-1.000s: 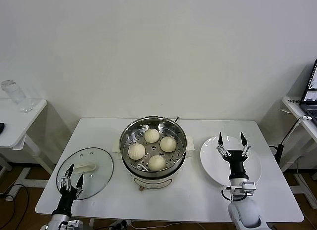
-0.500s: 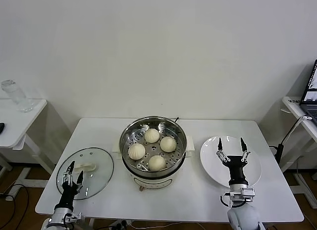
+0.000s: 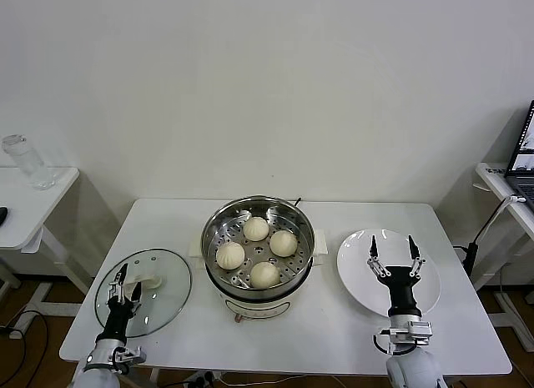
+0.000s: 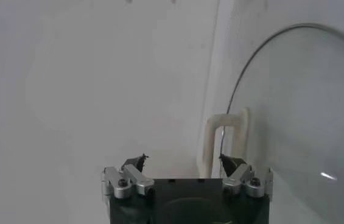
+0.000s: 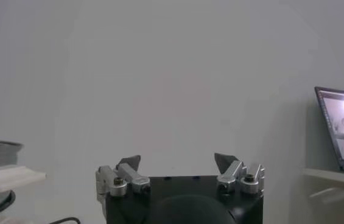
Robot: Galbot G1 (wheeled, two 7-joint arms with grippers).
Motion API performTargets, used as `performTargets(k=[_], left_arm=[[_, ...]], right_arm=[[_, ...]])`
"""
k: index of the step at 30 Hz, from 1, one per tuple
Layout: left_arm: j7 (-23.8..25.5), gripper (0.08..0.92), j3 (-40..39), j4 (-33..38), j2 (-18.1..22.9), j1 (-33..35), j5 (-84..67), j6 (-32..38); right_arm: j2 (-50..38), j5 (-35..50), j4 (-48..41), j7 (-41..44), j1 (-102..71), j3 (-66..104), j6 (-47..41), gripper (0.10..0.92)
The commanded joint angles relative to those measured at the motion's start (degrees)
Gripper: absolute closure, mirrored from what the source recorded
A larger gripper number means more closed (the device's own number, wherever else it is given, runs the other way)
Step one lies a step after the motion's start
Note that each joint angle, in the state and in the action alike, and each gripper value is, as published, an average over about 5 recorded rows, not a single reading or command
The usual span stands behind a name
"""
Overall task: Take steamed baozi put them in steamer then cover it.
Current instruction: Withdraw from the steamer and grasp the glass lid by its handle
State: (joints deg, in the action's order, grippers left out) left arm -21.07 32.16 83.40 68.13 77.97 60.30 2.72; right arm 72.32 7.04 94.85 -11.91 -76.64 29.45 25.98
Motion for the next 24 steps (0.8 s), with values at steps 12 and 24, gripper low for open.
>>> performTargets(k=[12, 24], left_arm=[[0.6, 0.178, -1.0, -3.6, 0.0, -3.7, 0.1, -0.1], [1.0, 0.468, -1.2, -4.9, 0.2, -4.1, 0.3, 0.3]], right_arm=[[-0.3, -0.5, 0.1, 0.1, -0.1, 1.7, 0.2, 0.203], [-0.8, -0.6, 0.4, 0.0, 0.5, 2.0, 0.0, 0.203]])
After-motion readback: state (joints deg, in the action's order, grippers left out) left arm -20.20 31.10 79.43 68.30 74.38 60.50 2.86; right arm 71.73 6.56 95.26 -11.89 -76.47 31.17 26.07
